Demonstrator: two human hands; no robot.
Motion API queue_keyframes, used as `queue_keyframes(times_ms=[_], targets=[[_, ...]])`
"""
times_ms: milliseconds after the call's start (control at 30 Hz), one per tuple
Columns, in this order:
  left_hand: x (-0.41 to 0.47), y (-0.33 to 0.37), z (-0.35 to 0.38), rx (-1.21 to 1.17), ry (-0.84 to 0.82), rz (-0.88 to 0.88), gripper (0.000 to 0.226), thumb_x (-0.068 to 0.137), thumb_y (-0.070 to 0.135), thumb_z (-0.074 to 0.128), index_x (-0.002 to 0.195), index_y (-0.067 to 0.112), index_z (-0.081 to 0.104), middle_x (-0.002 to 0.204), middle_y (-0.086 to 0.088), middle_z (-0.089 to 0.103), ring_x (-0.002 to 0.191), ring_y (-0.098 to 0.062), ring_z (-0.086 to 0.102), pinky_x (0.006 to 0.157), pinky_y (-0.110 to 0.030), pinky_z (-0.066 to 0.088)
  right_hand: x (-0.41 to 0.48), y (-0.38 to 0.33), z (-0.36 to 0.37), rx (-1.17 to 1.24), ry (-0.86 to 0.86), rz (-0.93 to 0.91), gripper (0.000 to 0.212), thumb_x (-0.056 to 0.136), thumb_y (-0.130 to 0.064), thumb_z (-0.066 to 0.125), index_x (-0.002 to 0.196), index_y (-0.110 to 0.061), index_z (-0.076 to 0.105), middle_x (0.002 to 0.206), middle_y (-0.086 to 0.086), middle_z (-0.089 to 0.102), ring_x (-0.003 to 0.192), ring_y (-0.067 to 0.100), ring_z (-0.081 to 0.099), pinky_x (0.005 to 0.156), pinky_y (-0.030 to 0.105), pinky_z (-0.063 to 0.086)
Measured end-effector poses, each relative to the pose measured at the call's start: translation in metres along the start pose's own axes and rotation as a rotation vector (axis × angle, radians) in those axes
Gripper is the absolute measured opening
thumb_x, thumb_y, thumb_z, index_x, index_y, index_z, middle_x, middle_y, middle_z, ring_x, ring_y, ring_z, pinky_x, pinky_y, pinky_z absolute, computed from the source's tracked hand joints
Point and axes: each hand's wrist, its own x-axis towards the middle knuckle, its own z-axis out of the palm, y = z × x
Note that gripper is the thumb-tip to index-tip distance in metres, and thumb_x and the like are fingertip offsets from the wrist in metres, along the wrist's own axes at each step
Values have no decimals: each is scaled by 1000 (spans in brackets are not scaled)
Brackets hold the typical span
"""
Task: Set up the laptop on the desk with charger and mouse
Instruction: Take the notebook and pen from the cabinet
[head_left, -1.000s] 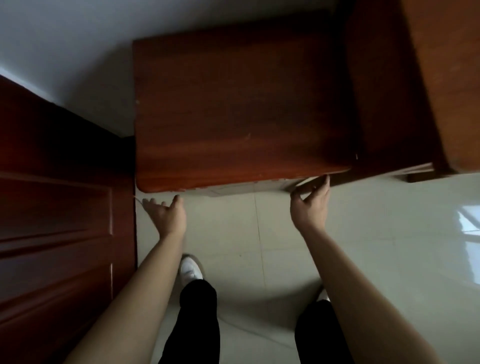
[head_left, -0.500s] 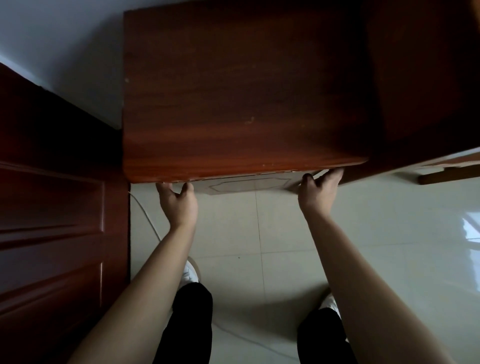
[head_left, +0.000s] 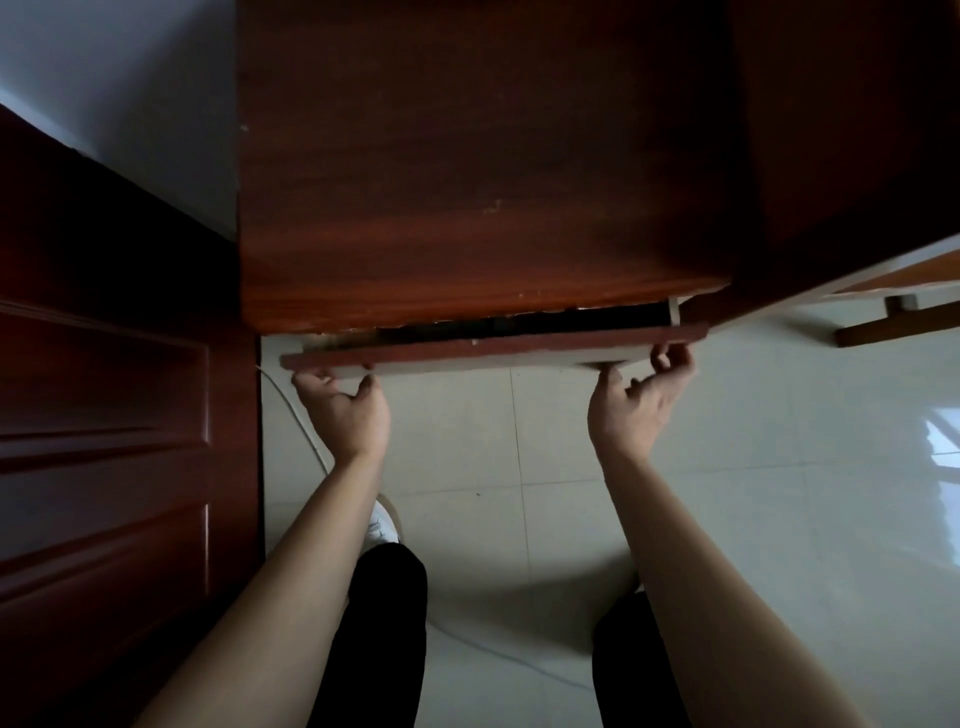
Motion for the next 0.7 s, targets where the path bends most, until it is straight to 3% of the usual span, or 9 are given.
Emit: queue_keyframes(times_ms=[100,200,267,300,367,433,500,567,700], targets=[[-20,-16,-10,6,-6,-42,50,84,0,65,128,-2,41,131,-22,51,120,-31,54,101,-39,45,-21,18,-12,-53,16,15,78,77,-17,56,148,-12,23,141,8,41,129,22,44,109,51,37],[-27,-23,-12,18,6,-89,50,84,-5,59,131,-9,41,130,-28,54,119,-37,56,105,-44,43,-28,28,-16,-79,21,43,83,80,-28,60,152,-9,20,142,2,38,131,27,45,113,38,32],[-28,-25,-13,-30,-40,-123,41,85,-3,59,125,-6,49,118,-24,64,108,-32,65,98,-47,49,-28,30,-17,-80,5,52,83,82,-36,58,153,-11,22,148,5,38,134,27,43,111,32,30],[-29,-25,-14,-82,-67,-168,37,85,-2,59,122,1,52,106,-13,69,95,-20,70,92,-44,54,-26,30,-18,-87,1,45,79,83,-39,56,152,-13,27,146,5,41,134,25,43,108,28,30],[-28,-30,-16,-162,-113,-249,35,83,-3,59,110,18,56,83,13,66,63,5,65,75,-34,57,-26,31,-22,-83,-16,38,69,84,-37,55,147,-16,37,134,-3,48,129,19,44,102,22,29],[-27,-38,-23,-162,-158,-267,38,83,-5,58,110,21,57,82,19,63,57,10,60,72,-31,56,-23,34,-25,-78,-44,72,63,88,-29,57,147,-20,39,136,-5,52,129,19,48,103,24,32],[-22,-40,-33,-146,-185,-249,40,85,-8,54,112,21,61,92,11,65,62,8,61,70,-30,55,-21,36,-29,-104,-56,133,59,94,-16,55,150,-22,38,142,0,53,133,22,48,110,30,35],[-16,-36,-43,-152,-145,-245,45,87,-11,48,105,28,64,100,3,66,82,-6,65,71,-30,56,-20,35,-35,-118,-43,166,63,92,1,46,150,-20,39,145,6,52,136,25,47,116,39,35],[-11,-19,-52,-193,56,-232,51,85,-16,40,97,27,65,112,-5,67,112,-36,62,99,-43,52,-13,17,-57,-79,56,63,52,91,8,38,138,-9,52,131,17,58,115,28,56,103,37,46]])
